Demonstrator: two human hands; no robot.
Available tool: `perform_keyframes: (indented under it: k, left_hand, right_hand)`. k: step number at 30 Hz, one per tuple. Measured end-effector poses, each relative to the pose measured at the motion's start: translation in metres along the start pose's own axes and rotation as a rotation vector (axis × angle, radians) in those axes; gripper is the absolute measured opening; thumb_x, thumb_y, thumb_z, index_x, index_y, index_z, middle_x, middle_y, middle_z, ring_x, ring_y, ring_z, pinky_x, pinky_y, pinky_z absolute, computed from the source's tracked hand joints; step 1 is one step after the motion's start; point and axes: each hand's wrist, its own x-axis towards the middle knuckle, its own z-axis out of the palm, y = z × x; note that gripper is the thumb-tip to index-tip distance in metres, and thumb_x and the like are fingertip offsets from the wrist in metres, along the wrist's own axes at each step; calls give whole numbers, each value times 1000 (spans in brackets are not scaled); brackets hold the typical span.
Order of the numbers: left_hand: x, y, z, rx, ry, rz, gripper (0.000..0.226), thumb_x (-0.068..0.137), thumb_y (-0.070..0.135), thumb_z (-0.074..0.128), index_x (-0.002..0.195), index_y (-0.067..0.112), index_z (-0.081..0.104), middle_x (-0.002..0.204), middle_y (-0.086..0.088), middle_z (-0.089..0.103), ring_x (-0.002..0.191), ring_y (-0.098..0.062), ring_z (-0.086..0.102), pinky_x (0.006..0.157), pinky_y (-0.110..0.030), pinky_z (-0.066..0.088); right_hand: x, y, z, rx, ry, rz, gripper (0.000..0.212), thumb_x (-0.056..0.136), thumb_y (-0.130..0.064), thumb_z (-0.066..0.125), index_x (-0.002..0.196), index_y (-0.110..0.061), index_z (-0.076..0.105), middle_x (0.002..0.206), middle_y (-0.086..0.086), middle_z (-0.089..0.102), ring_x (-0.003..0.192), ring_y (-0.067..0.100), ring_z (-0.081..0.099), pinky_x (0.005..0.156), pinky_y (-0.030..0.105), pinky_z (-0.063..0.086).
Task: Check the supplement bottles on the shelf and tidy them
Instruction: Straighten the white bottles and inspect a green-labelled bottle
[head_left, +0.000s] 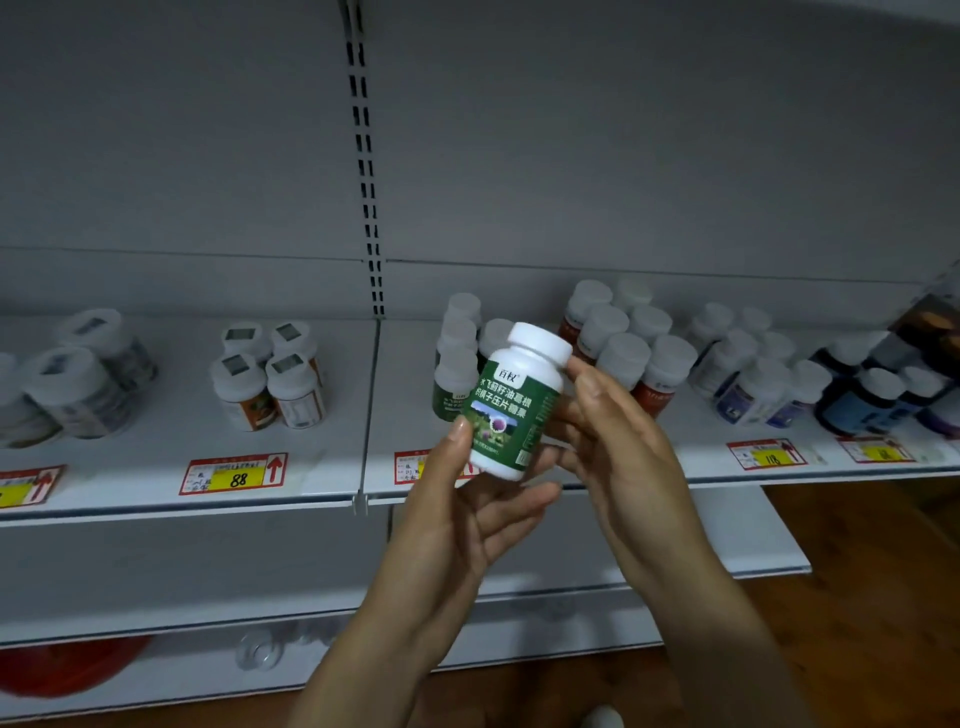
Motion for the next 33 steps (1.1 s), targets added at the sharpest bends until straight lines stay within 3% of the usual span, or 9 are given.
perform_keyframes:
  k: [6, 10, 14, 20, 22, 24, 28, 31, 33]
  left_hand:
    - [-9, 3, 7, -153, -123, -200, 60, 74, 59, 48, 102, 12, 72, 91, -14, 74, 62, -17, 71, 64, -28, 59]
    - [-8, -2, 5, 97, 7, -87, 57, 79, 60, 41, 107, 18, 68, 95, -8, 75, 79, -19, 72, 70, -32, 53]
    - [-8, -2, 4, 190, 119, 77, 50, 71, 53, 49, 101, 20, 69, 88, -5, 75, 77, -17, 71, 72, -31, 53]
    - [-11, 6, 4, -70, 70, -50, 49, 74, 50, 52, 102, 13, 67, 86, -11, 74, 71, -17, 72, 64, -25, 59]
    - [-13, 8, 3, -133, 61, -68, 49, 76, 50, 52, 105, 13, 67, 93, -11, 75, 79, -17, 73, 66, -25, 59]
    - [-15, 9, 2, -186, 57, -81, 52, 76, 49, 53, 109, 12, 67, 100, -13, 74, 86, -18, 73, 69, -26, 59]
    - [-18, 9, 1, -258, 48, -85, 48, 80, 46, 53, 110, 10, 64, 104, -15, 73, 91, -19, 72, 75, -28, 59]
    - [-17, 14, -1, -332, 55, -21, 48, 79, 36, 56, 115, 6, 61, 106, -19, 71, 95, -22, 71, 79, -30, 58]
    - [-15, 18, -5, -327, 90, 43, 43, 77, 29, 59, 113, 4, 62, 105, -20, 71, 94, -23, 71, 80, -30, 58]
  right_hand:
    - [-6, -9, 16, 78, -74, 49, 48, 71, -53, 65, 102, -17, 70, 94, 5, 73, 86, 14, 70, 72, 24, 55]
    - [-5, -10, 16, 23, -10, 71, 58, 66, -51, 70, 104, -7, 63, 88, 5, 73, 80, 15, 70, 67, 27, 55]
    - [-1, -10, 16, -5, 37, 86, 59, 64, -55, 74, 101, -10, 62, 91, 5, 74, 83, 15, 70, 73, 30, 52]
    - [-8, -11, 18, 19, -67, 65, 56, 63, -29, 79, 111, -11, 58, 93, 1, 74, 84, 13, 71, 69, 22, 54]
    - [-11, -9, 16, -47, -136, 46, 63, 64, -19, 86, 119, -16, 55, 104, 2, 73, 96, 16, 70, 80, 27, 56]
    - [-12, -6, 15, -88, -166, 32, 66, 65, -18, 81, 124, -21, 53, 110, 1, 72, 104, 18, 68, 91, 35, 54]
    - [-13, -4, 16, -68, -189, 15, 65, 68, -17, 79, 127, -22, 52, 111, 0, 71, 104, 16, 68, 91, 31, 54]
    - [-15, 2, 19, -111, -87, -71, 67, 66, -24, 85, 124, -31, 53, 111, -8, 70, 102, 10, 67, 88, 29, 54]
    - [-18, 6, 21, -232, 1, -219, 55, 69, -28, 79, 119, -32, 56, 112, -14, 68, 106, 5, 64, 93, 28, 51]
